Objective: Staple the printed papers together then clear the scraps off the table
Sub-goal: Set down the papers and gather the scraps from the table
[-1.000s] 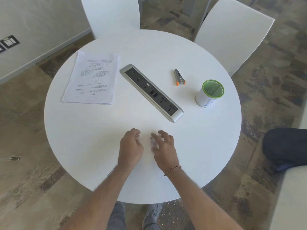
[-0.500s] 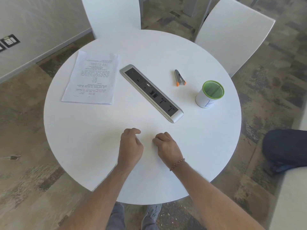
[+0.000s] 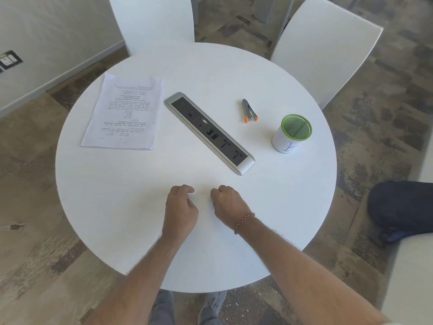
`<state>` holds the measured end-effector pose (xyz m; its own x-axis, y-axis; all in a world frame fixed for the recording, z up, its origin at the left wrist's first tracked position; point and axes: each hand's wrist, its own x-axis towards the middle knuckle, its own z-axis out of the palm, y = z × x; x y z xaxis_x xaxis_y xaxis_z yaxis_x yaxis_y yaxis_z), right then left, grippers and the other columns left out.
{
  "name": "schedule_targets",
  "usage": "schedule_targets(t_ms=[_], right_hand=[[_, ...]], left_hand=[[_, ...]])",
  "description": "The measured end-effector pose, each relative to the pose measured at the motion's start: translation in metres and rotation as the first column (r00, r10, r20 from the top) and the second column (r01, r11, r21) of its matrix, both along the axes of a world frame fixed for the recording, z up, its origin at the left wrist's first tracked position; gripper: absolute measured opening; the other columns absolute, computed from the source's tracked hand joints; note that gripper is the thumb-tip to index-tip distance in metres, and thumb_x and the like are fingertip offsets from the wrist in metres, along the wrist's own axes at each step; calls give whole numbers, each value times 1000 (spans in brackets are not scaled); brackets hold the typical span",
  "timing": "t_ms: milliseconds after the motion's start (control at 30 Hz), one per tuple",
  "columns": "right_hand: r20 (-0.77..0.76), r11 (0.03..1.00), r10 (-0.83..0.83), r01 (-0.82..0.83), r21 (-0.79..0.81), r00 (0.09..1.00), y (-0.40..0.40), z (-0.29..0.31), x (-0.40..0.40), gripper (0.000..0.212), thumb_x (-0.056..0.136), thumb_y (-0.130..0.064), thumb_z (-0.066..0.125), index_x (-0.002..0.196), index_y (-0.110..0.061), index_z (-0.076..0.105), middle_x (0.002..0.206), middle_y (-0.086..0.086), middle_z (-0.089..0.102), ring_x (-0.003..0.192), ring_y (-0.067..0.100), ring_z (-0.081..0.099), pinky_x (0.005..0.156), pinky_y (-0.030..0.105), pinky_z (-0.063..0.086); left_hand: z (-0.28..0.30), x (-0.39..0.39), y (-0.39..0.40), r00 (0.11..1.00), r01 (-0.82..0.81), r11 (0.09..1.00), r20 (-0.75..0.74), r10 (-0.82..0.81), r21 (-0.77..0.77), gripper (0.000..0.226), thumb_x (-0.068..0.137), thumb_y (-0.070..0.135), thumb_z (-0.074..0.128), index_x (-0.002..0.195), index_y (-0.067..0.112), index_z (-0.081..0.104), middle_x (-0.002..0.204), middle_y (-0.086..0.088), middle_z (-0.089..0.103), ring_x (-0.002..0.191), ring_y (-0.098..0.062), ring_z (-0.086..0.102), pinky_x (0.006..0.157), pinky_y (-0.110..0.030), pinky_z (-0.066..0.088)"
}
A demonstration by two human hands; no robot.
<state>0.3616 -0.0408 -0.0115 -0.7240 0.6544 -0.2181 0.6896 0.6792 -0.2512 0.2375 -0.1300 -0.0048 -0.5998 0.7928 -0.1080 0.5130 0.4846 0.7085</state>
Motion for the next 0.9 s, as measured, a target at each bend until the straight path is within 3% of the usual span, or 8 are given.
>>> schedule_targets(t_ms=[100, 167, 267, 367, 433, 633, 767, 900], right_hand=[[-23, 971, -151, 144, -193, 988, 9, 4, -1, 14, 87, -2, 44, 85, -2, 58, 82, 13, 61, 73, 32, 53, 61, 39, 46], [-153, 842, -415, 316, -438, 897, 13, 8, 5, 18, 82, -3, 46, 81, -5, 65, 76, 12, 69, 70, 29, 64, 61, 37, 55], [-216, 543, -726, 352, -763, 653, 19, 15, 22, 11, 77, 1, 58, 77, -1, 69, 71, 14, 71, 58, 21, 67, 61, 30, 57], [-215, 281, -910, 147, -948, 354, 27, 28, 41, 5, 82, 7, 66, 84, 11, 68, 74, 17, 65, 64, 24, 62, 67, 31, 56], [-192, 195, -967, 0, -981, 168, 40, 41, 55, 5, 85, 11, 62, 88, 12, 66, 77, 17, 63, 67, 24, 59, 64, 26, 53], [-209, 261, -958, -300, -918, -195, 107, 86, 95, 14, 90, 10, 53, 84, 4, 63, 80, 11, 60, 70, 18, 58, 65, 20, 52], [-262, 331, -924, -242, -912, -277, 149, 101, 106, 8, 89, 8, 60, 83, 4, 64, 80, 10, 60, 70, 16, 60, 69, 20, 52], [-337, 353, -900, -10, -936, -278, 183, 97, 107, 7, 83, 12, 64, 79, 6, 66, 80, 13, 63, 69, 20, 62, 69, 23, 54]], left_hand=[[1, 3, 3, 1000, 3, 1000, -6, -3, 4, 39, 83, -13, 42, 106, 8, 65, 109, -8, 60, 97, -22, 59, 82, -17, 37], [2, 3, 4, 1000, 5, 1000, -10, -5, 1, 40, 82, -14, 42, 105, 8, 65, 109, -7, 60, 98, -22, 59, 82, -16, 36], [0, 3, 6, 1000, 10, 1000, -18, -10, 5, 41, 81, -15, 41, 105, 7, 65, 109, -7, 60, 101, -24, 59, 83, -15, 35], [-2, 1, 7, 1000, 9, 1000, -19, -8, 8, 42, 81, -16, 41, 106, 7, 66, 109, -8, 60, 102, -27, 60, 85, -20, 38], [-2, 2, 9, 1000, 10, 1000, -7, -10, 8, 42, 82, -15, 40, 106, 8, 65, 110, -7, 60, 103, -28, 60, 86, -23, 40], [1, 8, 17, 1000, 19, 1000, 21, -19, 9, 42, 82, -14, 39, 107, 9, 65, 112, -6, 59, 107, -25, 57, 87, -22, 38], [8, 12, 29, 998, 54, 998, 25, -55, 39, 37, 86, -11, 42, 107, 10, 65, 111, -5, 59, 103, -23, 59, 86, -23, 40], [20, 15, 49, 995, 90, 992, 43, -94, 89, 31, 89, -5, 46, 109, 11, 63, 113, -3, 59, 103, -21, 59, 87, -29, 47]])
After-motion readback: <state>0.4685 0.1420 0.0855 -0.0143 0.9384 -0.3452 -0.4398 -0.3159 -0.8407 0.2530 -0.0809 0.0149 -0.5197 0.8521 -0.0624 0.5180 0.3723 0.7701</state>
